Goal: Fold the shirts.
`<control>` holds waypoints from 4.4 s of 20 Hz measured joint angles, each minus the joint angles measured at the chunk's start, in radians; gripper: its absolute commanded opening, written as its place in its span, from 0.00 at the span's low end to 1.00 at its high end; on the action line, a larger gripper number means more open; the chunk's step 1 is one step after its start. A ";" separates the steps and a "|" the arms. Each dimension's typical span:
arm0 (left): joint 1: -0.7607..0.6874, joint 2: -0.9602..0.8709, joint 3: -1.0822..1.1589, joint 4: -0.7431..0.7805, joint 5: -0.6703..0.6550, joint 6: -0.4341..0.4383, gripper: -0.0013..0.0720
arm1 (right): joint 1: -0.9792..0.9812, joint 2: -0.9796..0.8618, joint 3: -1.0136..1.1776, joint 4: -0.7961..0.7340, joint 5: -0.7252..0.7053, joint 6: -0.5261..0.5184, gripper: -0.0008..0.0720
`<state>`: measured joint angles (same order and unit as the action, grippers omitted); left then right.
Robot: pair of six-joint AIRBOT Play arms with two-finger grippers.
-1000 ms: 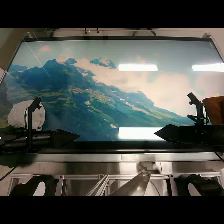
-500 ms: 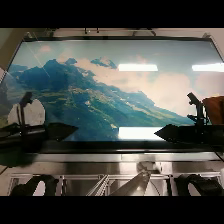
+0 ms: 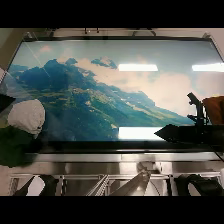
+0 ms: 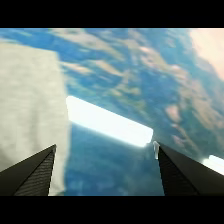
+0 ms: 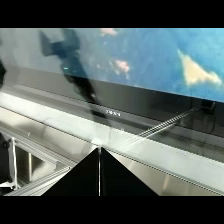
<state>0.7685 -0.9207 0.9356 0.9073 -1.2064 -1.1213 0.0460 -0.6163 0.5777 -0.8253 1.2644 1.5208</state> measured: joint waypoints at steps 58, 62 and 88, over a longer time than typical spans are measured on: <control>-0.948 -1.027 0.495 -0.287 0.007 -0.040 0.60 | 0.000 0.000 0.000 0.010 -0.064 0.000 0.04; -0.985 -1.108 0.607 -0.269 -0.013 -0.065 0.11 | 0.000 0.000 0.000 0.035 -0.067 0.001 0.04; -0.951 -1.049 0.664 -0.279 -0.166 -0.065 0.05 | -0.094 -1.069 0.408 0.378 -0.471 -0.279 0.03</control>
<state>-0.1829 -1.9694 1.5997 0.6285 -1.3724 -1.1866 -0.0479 -1.6852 0.9855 -0.4477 0.7937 1.2415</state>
